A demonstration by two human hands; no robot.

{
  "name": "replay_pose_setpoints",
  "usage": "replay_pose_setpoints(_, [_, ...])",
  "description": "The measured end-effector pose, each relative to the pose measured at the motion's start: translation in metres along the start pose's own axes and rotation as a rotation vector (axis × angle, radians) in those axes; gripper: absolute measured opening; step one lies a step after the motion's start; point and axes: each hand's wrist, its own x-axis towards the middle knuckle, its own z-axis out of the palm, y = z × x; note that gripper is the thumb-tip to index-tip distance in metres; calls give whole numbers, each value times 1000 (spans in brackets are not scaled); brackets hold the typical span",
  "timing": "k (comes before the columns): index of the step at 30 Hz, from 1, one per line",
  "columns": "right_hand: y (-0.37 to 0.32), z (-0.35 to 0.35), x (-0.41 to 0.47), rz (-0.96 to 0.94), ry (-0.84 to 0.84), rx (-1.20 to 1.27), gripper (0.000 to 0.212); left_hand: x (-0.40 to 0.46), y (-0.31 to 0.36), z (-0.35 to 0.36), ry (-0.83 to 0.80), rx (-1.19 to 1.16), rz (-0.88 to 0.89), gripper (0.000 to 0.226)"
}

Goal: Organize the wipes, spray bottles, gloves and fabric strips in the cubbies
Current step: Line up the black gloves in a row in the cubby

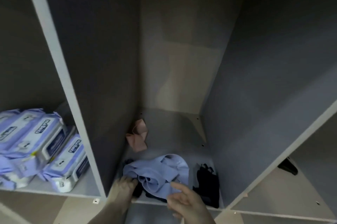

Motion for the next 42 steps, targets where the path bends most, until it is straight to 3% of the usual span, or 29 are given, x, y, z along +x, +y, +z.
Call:
replay_pose_setpoints(1, [-3, 3, 8, 46, -5, 37, 34, 3, 2, -9, 32, -56, -64, 24])
replay_pose_setpoints(4, [-14, 15, 26, 137, -81, 103, 33, 20, 11, -48, 116, -233, -297, 32])
replay_pose_setpoints(7, [-42, 17, 34, 158, -176, 192, 18, 36, 21, -98, 257, -333, -372, 33])
replay_pose_setpoints(9, [-72, 14, 41, 147, -190, 286, 18, 39, 33, -131, 418, -389, -343, 30])
replay_pose_setpoints(11, [-98, 8, 39, 82, -251, 458, 32, 34, 49, -160, 530, -400, -167, 25])
replay_pose_setpoints(14, [-125, -5, 36, -20, -333, 652, 54, 17, 82, -193, 506, -353, 114, 25])
replay_pose_setpoints(17, [-140, -14, 31, -126, -336, 687, 50, 2, 101, -209, 500, -224, 227, 42])
replay_pose_setpoints(19, [-142, -20, 29, -166, -303, 710, 55, -7, 105, -218, 551, -345, 230, 46])
replay_pose_setpoints(22, [-146, -27, 22, -235, -306, 734, 63, -10, 110, -223, 658, -546, 91, 51])
replay_pose_setpoints(27, [-145, -28, 5, -229, -430, 856, 80, -7, 128, -216, 481, -580, -35, 74])
replay_pose_setpoints(29, [-139, -32, 3, -236, -476, 896, 92, -6, 133, -218, 477, -605, -82, 65])
replay_pose_setpoints(32, [-134, -35, -4, -248, -557, 886, 94, -3, 133, -216, 606, -652, -148, 23])
replay_pose_setpoints(35, [-129, -34, -6, -275, -476, 875, 96, 0, 132, -213, 602, -864, -191, 4])
replay_pose_setpoints(39, [-130, -40, -9, -268, -265, 898, 75, 2, 130, -218, 510, -1471, -292, 9])
replay_pose_setpoints(42, [-131, -53, -8, -275, -200, 860, 58, 1, 122, -217, 464, -1701, -277, 9])
